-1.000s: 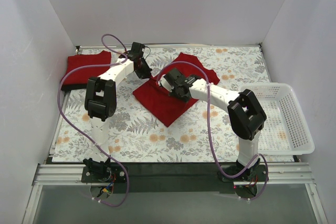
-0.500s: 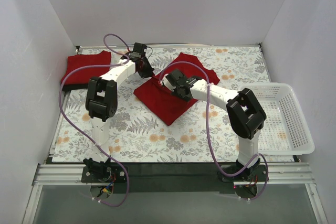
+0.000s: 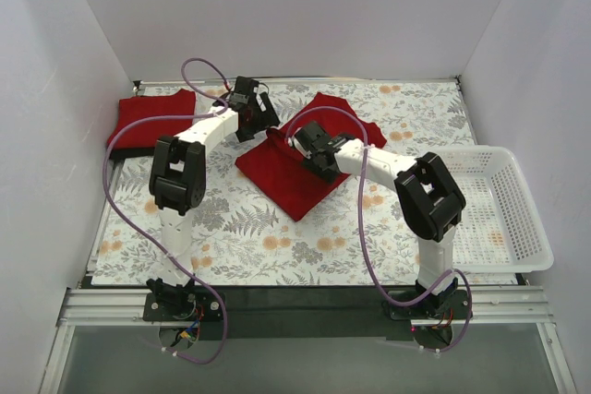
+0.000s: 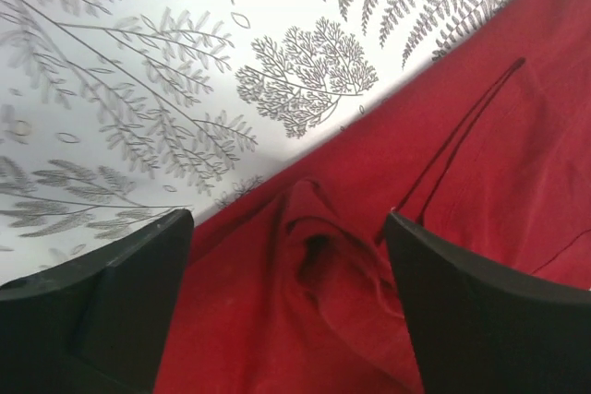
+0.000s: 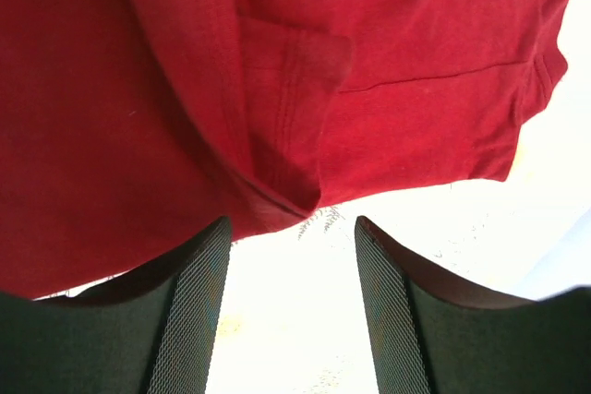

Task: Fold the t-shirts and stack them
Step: Fold the tshirt

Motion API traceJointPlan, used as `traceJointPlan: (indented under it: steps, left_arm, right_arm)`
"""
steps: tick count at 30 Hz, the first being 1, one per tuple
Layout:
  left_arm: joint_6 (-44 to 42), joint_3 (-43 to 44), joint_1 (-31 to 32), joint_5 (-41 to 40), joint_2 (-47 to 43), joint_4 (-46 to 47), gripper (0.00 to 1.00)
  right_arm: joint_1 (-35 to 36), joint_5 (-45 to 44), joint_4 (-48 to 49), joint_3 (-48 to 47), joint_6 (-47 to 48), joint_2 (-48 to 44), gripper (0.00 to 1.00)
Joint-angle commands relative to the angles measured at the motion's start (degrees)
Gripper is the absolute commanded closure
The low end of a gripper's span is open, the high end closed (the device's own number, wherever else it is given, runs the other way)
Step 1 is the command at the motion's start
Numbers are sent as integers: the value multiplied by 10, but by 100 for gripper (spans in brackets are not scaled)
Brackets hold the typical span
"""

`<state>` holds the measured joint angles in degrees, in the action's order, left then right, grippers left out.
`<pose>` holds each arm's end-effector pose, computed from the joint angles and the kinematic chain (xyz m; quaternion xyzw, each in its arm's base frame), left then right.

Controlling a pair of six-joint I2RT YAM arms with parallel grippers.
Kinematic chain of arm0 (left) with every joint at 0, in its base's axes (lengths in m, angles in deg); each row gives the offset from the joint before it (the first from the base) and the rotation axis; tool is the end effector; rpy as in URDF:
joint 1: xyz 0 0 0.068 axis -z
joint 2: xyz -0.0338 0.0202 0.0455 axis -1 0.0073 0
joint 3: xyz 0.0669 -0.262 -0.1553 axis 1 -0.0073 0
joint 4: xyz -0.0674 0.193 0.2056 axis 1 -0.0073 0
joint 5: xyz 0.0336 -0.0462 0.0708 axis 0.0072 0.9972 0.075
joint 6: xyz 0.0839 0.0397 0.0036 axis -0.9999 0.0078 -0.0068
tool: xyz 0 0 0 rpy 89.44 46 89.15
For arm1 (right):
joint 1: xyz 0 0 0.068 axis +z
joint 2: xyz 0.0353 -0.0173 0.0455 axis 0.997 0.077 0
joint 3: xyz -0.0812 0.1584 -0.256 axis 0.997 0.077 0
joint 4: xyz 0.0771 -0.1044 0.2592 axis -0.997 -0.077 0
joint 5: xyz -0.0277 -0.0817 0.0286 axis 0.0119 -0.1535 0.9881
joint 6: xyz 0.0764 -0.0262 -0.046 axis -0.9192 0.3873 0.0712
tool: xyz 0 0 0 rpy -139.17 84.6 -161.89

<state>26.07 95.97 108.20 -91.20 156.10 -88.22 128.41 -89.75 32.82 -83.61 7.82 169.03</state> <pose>0.5341 -0.1775 0.1693 -0.4630 0.8308 -0.2186 0.2183 0.3711 0.2916 0.1768 -0.4356 0.8370 -0.1748 0.2813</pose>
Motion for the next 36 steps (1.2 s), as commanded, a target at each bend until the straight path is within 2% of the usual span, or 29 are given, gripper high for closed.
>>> traceJointPlan:
  steps: [1,6,12,18,23,28,31,32,36]
  left_arm:
    - [-23,-12,3,-50,-90,9,21]
    - [-30,-104,3,-81,-201,7,21]
    - [-41,-249,4,-68,-282,5,34]
    - [-49,-373,4,-97,-380,13,36]
    - [-51,-467,4,-120,-443,46,36]
    - [-56,-505,4,-134,-468,57,36]
    - [-61,-527,4,-141,-481,71,36]
    - [-62,-536,4,-140,-482,75,36]
    - [-64,-527,4,-133,-479,77,35]
  right_arm:
    - [-2,-8,0,-36,-44,-43,47]
    - [-2,105,-4,-26,-71,-74,49]
    - [-2,259,15,-39,-71,-54,70]
    - [-11,317,28,-66,-60,2,81]
    - [-37,323,31,-82,-53,42,84]
    - [-84,308,36,-79,-59,52,84]
    - [-107,276,45,-73,-76,44,84]
    - [-112,235,46,-73,-85,41,84]
    - [-122,188,70,-77,-133,19,81]
